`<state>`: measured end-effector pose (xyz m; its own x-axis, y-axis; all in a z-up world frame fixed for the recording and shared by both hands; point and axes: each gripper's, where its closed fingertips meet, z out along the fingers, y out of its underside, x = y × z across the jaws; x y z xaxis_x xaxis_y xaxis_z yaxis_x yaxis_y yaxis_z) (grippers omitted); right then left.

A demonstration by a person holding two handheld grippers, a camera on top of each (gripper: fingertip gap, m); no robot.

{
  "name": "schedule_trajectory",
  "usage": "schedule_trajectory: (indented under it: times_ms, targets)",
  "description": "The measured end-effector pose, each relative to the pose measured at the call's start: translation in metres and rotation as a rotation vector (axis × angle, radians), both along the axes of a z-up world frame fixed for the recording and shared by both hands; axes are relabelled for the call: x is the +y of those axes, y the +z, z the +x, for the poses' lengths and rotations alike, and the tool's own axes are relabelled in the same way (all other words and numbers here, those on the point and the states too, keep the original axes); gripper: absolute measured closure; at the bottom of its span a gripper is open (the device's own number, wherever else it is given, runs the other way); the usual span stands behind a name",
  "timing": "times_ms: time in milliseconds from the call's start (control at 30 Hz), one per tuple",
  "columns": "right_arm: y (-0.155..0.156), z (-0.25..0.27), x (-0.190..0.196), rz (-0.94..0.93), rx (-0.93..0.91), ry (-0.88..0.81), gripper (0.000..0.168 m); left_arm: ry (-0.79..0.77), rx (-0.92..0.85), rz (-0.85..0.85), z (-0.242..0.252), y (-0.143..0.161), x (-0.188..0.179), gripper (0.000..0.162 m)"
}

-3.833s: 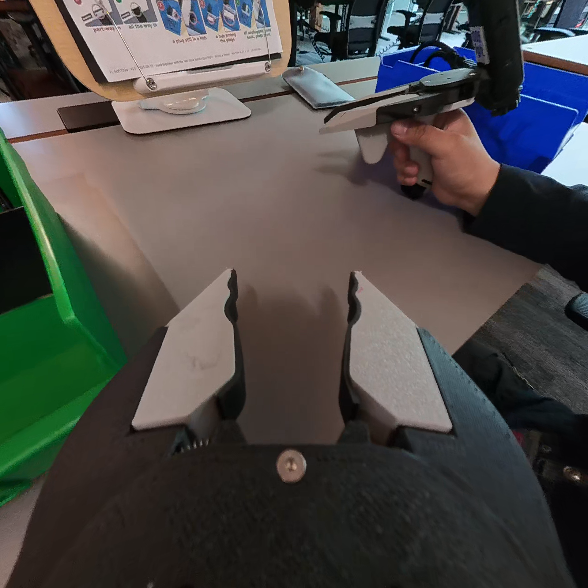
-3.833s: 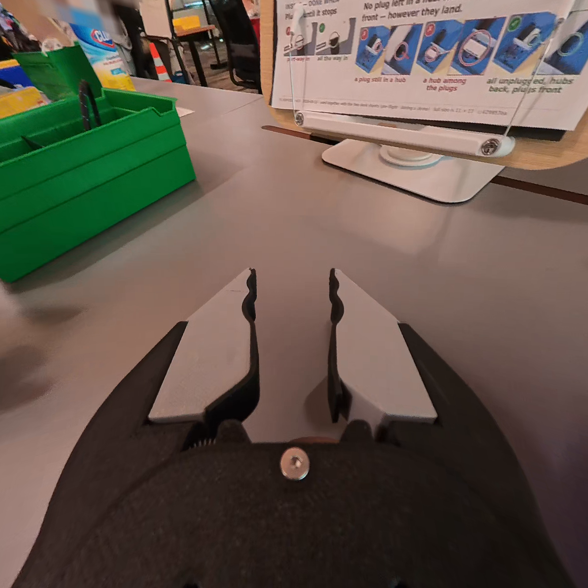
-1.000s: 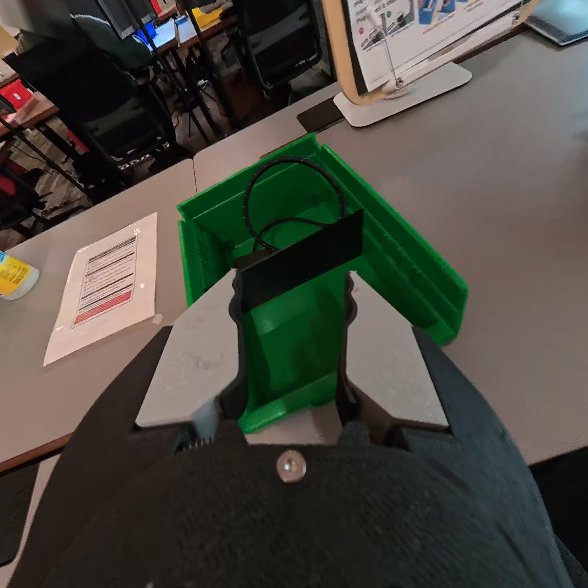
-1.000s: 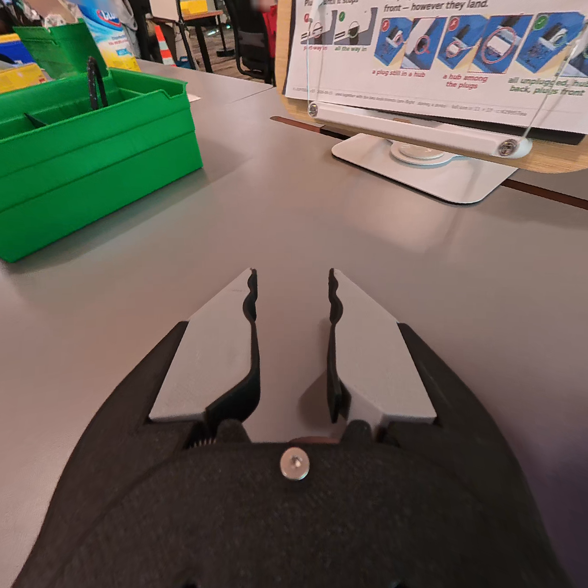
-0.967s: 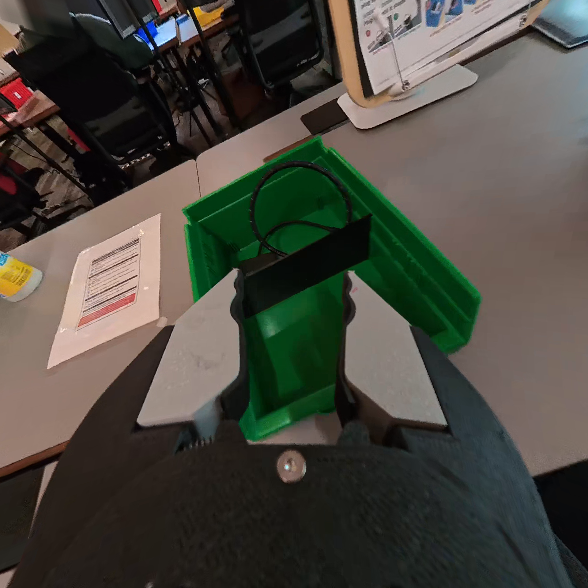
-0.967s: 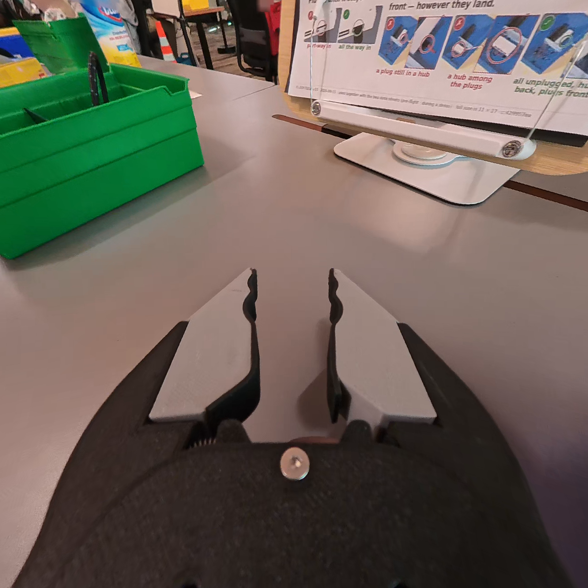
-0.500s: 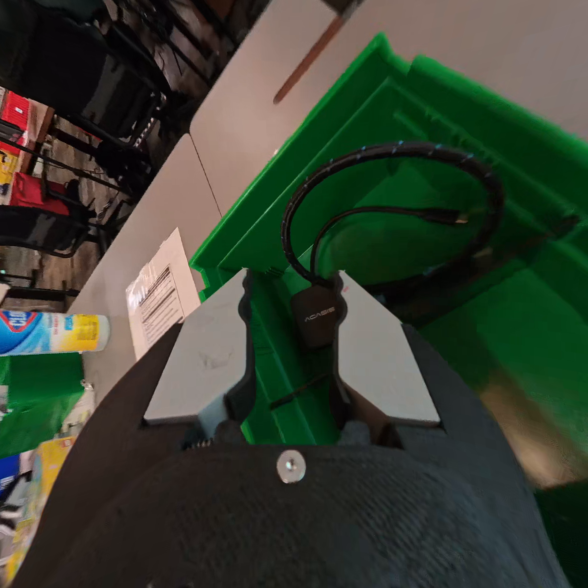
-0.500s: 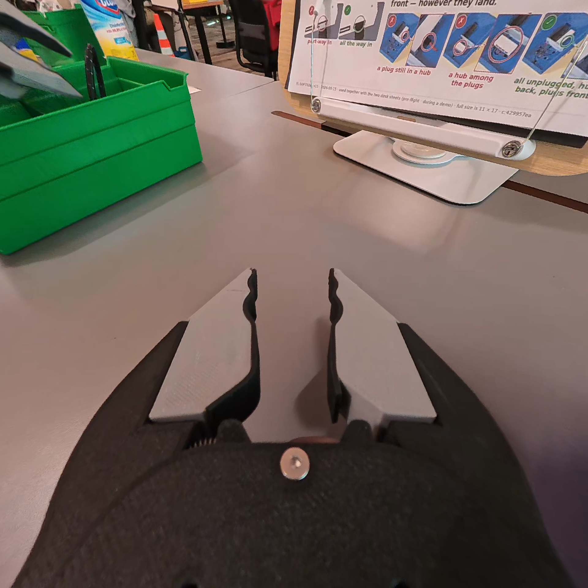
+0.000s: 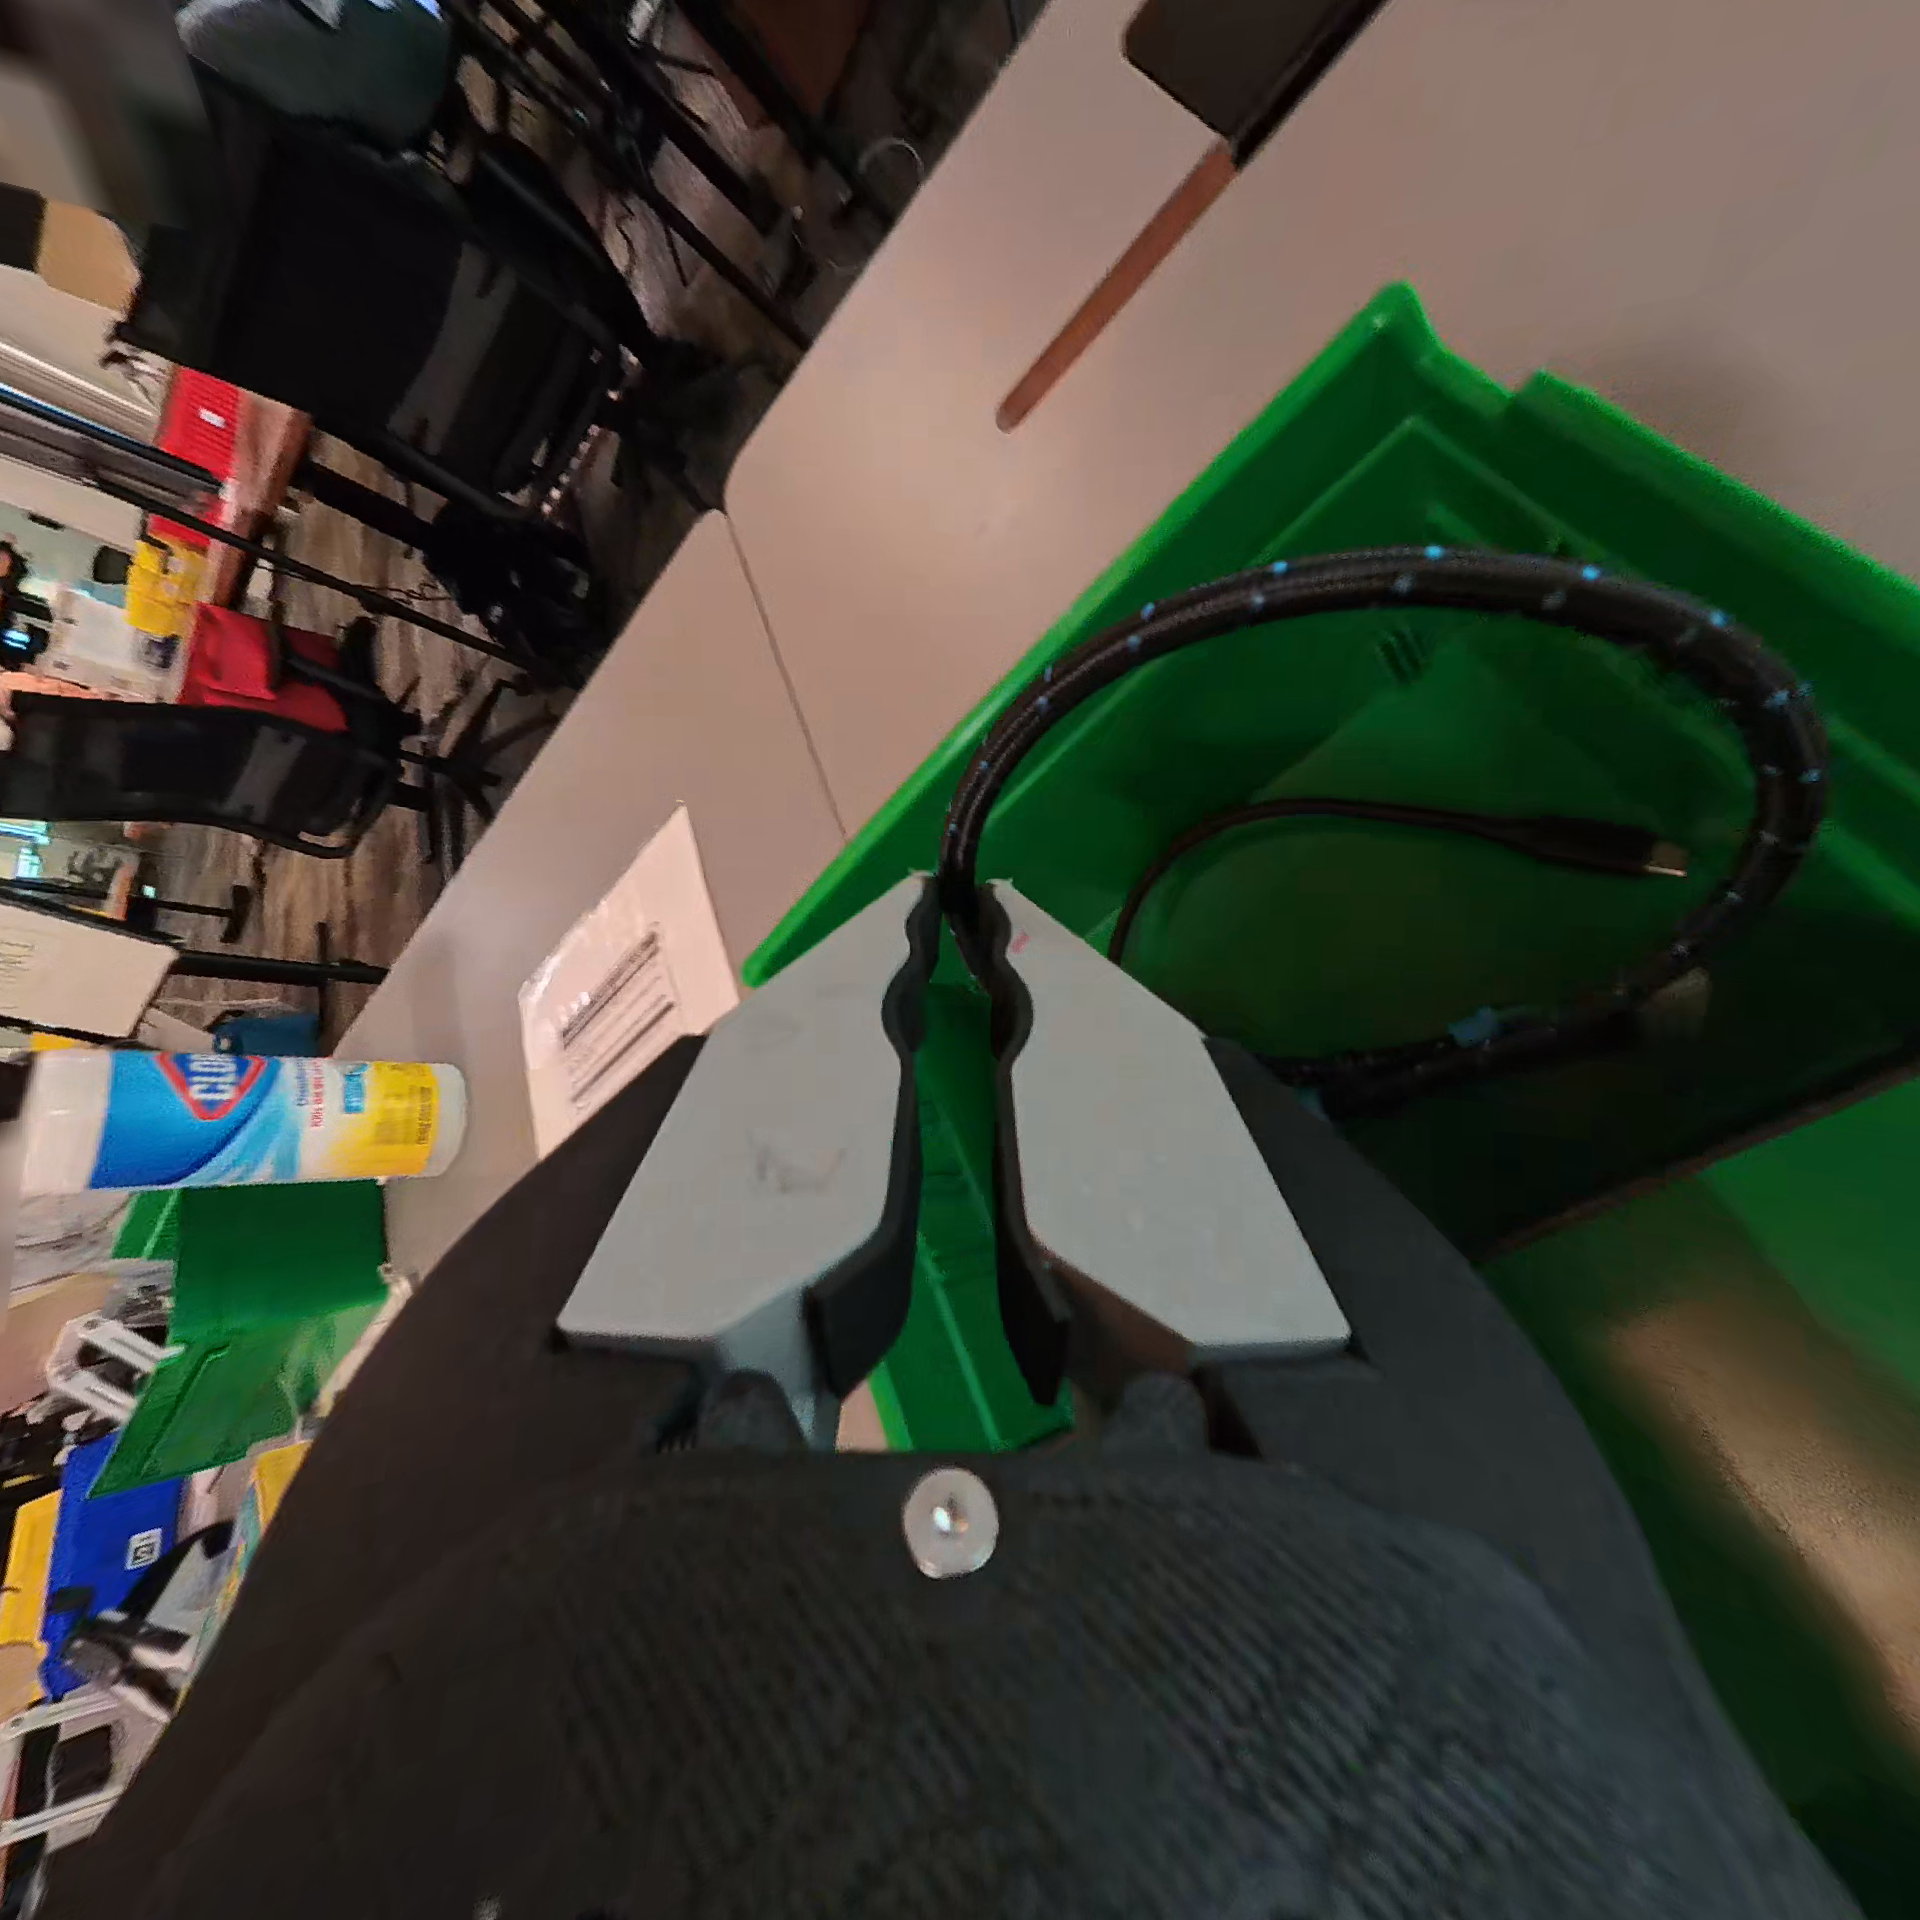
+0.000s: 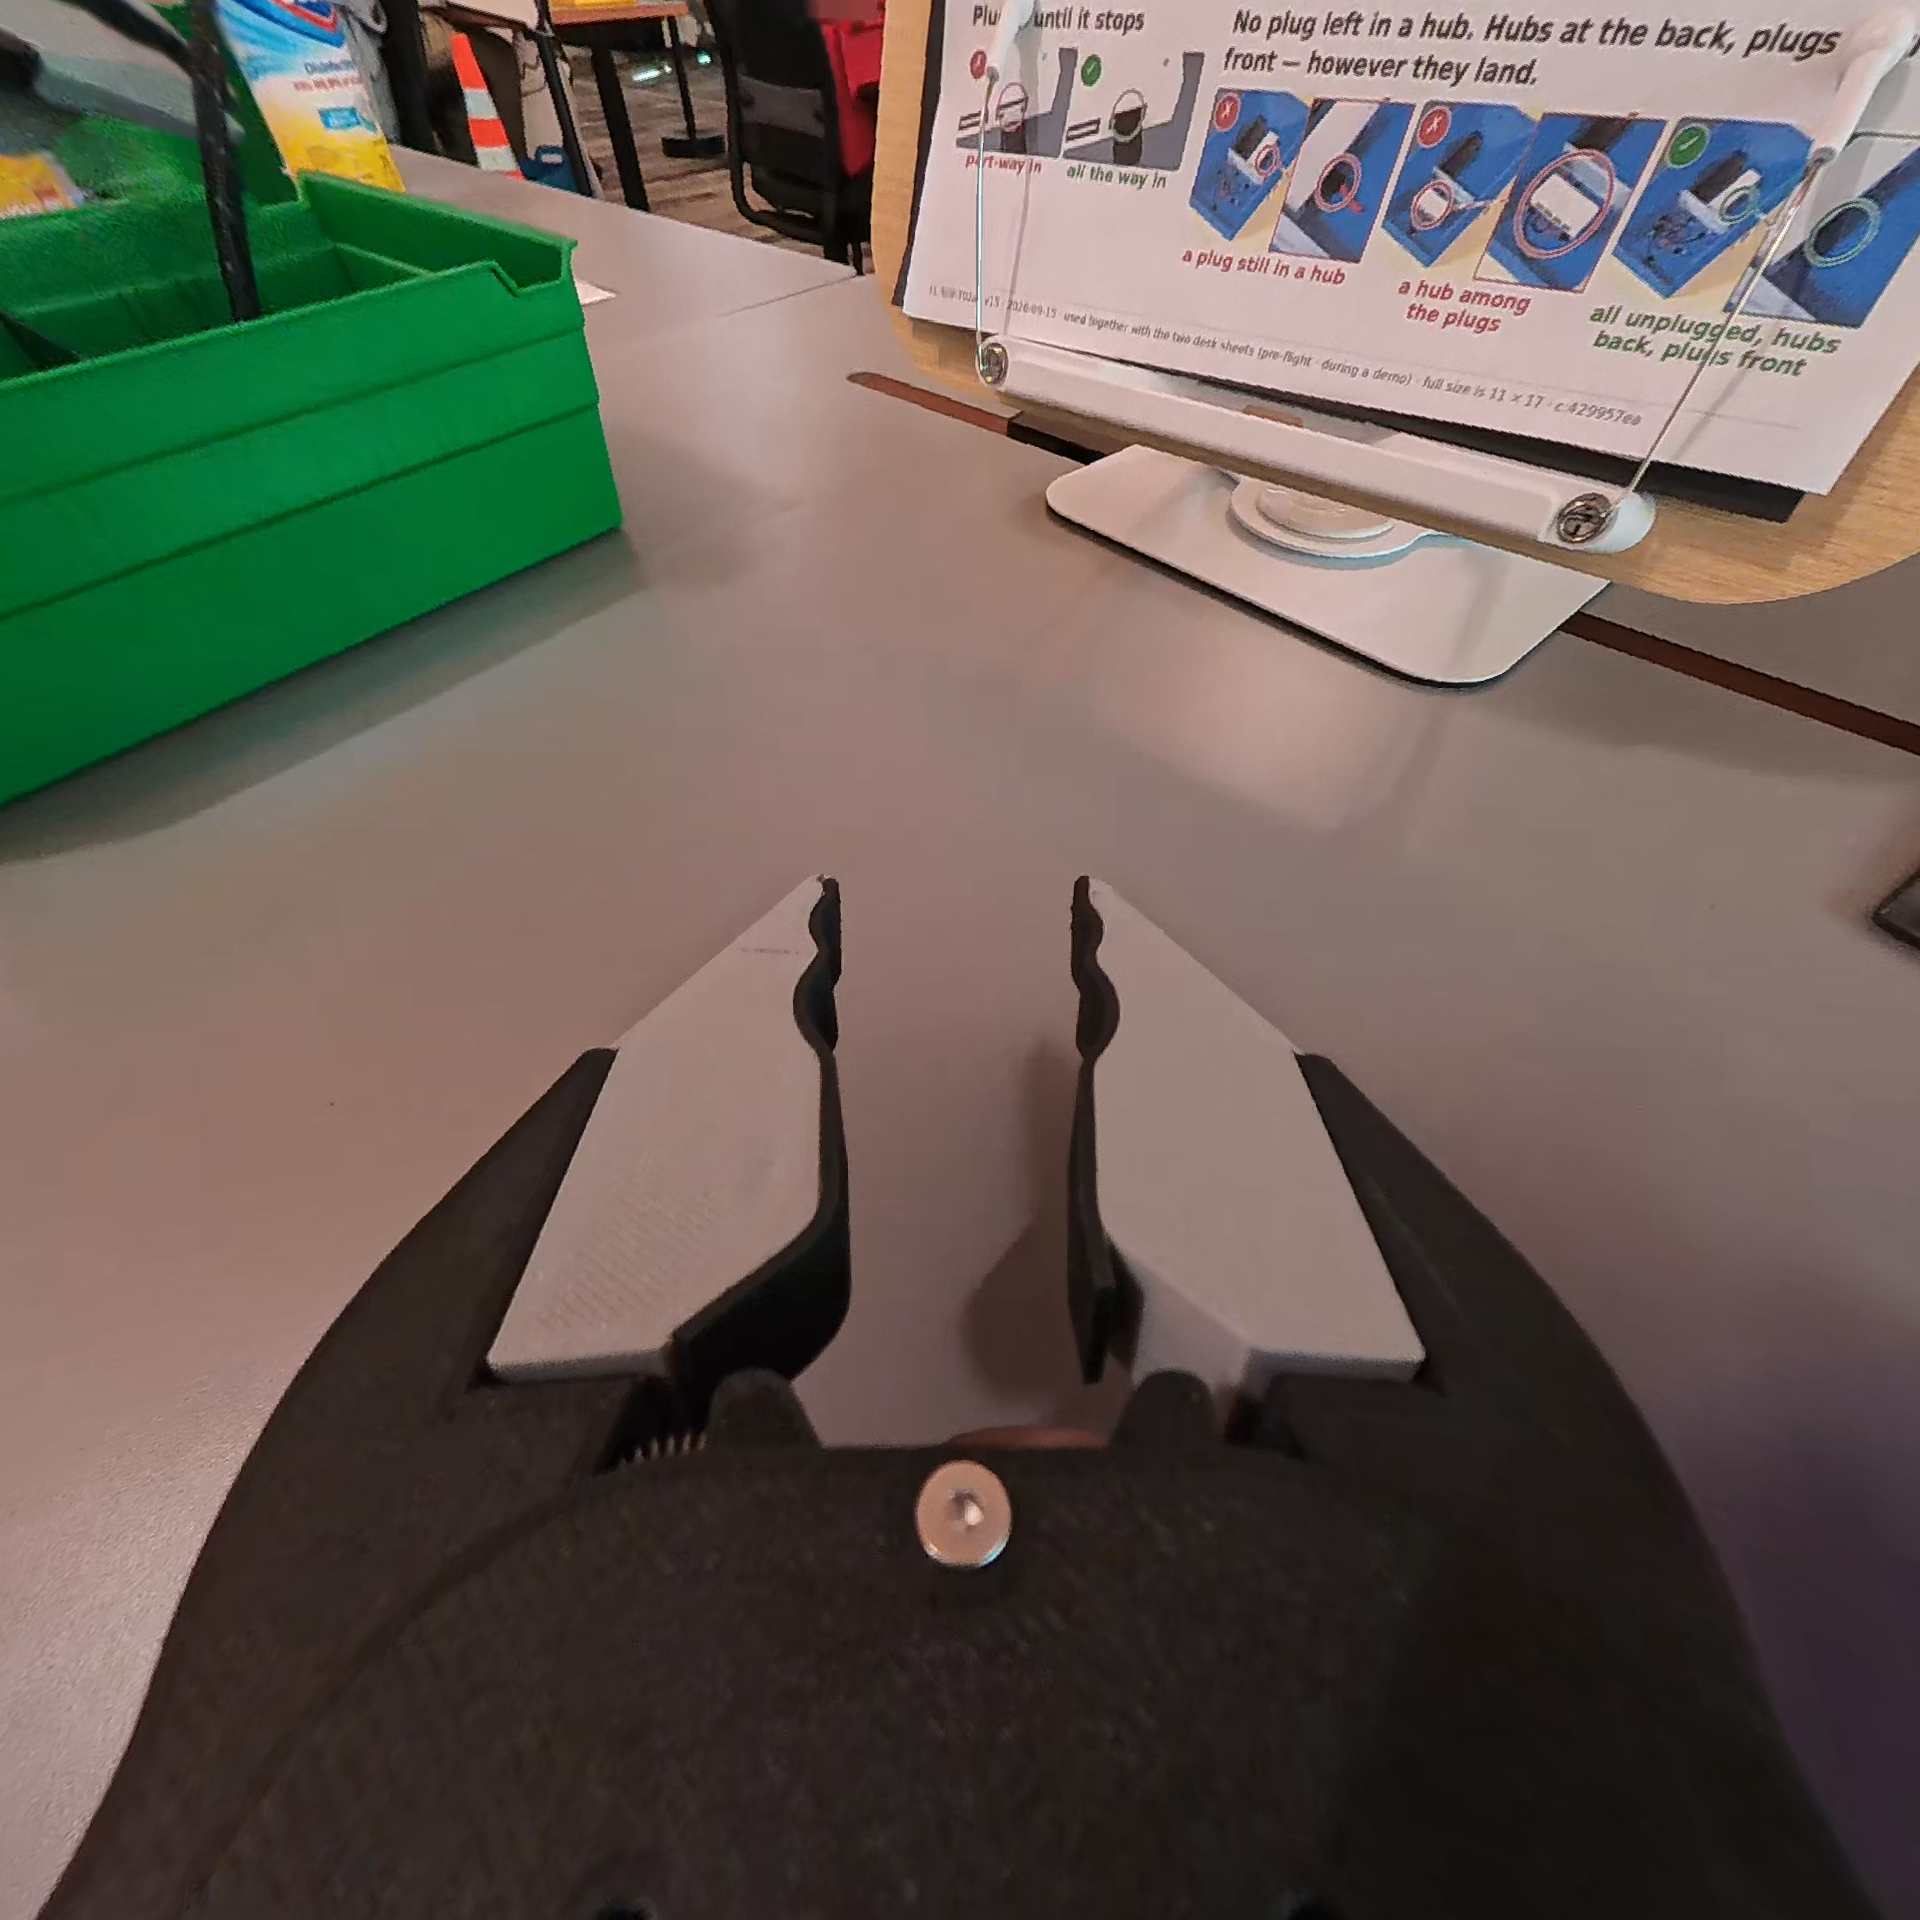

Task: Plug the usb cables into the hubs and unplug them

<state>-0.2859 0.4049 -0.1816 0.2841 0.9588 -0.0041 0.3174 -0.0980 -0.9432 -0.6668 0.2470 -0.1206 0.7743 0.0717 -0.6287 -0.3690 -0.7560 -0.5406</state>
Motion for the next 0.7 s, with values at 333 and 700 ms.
schedule_trajectory:
  times_ms: [333, 700]
  targets:
    - [-0.001, -0.001, -0.002, -0.001, -0.004, 0.007, 0.127, -0.014, 0.139, 0.214, 0.025, 0.094, -0.014, 0.158]
    - [0.009, -0.006, -0.019, 0.013, 0.035, 0.078, 0.121, -0.134, 0.227, 0.287, 0.098, 0.158, -0.010, 0.158]
